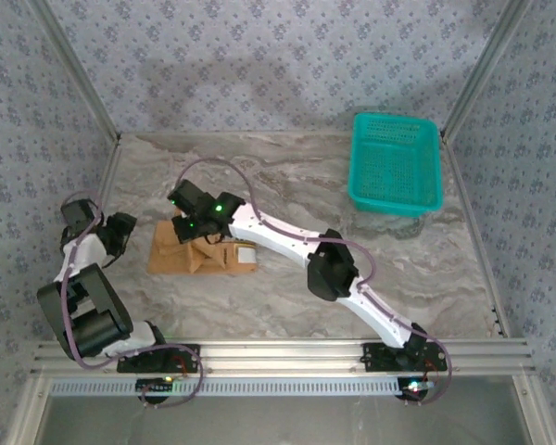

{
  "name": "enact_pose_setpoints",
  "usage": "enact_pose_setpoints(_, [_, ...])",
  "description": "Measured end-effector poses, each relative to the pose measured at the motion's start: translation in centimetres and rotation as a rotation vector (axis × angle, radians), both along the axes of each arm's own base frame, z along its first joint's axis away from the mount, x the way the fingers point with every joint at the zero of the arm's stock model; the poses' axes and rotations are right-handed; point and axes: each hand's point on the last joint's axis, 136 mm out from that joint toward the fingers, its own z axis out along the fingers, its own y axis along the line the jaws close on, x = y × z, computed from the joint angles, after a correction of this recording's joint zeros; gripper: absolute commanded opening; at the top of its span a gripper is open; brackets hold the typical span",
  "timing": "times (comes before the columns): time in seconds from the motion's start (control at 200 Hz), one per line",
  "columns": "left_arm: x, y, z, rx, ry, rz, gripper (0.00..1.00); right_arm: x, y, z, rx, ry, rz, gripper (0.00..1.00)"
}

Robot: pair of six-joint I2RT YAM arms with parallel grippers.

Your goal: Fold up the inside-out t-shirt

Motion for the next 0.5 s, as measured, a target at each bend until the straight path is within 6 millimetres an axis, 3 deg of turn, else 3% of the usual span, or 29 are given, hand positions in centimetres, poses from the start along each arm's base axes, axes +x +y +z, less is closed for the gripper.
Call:
enact_pose_setpoints(0.115, [-0.2, 0.0, -1.2, -0.011, 0.019, 0.001, 0.51, -1.3, 2.2, -1.3, 0.074, 0.1, 0.049, 0.47])
enact_pose_setpoints(0.165, [-0.3, -0.2, -1.7, -0.019, 0.029, 0.0, 0.51, -1.8, 2.2, -1.6, 0.079, 0.136, 0.062, 0.53])
enact_pose_setpoints(0.255, [-0.5, -0.3, -2.3, -0.025, 0.035, -0.002, 0.51, -2.0, 1.6, -1.5, 0.077, 0.16, 0.076, 0.55])
enact_pose_setpoints(0.33, [-0.4, -0.4, -2.6, -0.033, 0.033, -0.006, 0.51, -2.0, -0.6, -1.5, 0.038, 0.169, 0.065, 0.54])
enact_pose_setpoints(0.5, [0.3, -1.0, -4.1, -0.069, 0.044, -0.026, 0.51, 0.0, -6.9, -0.6, 0.003, 0.17, -0.013, 0.31])
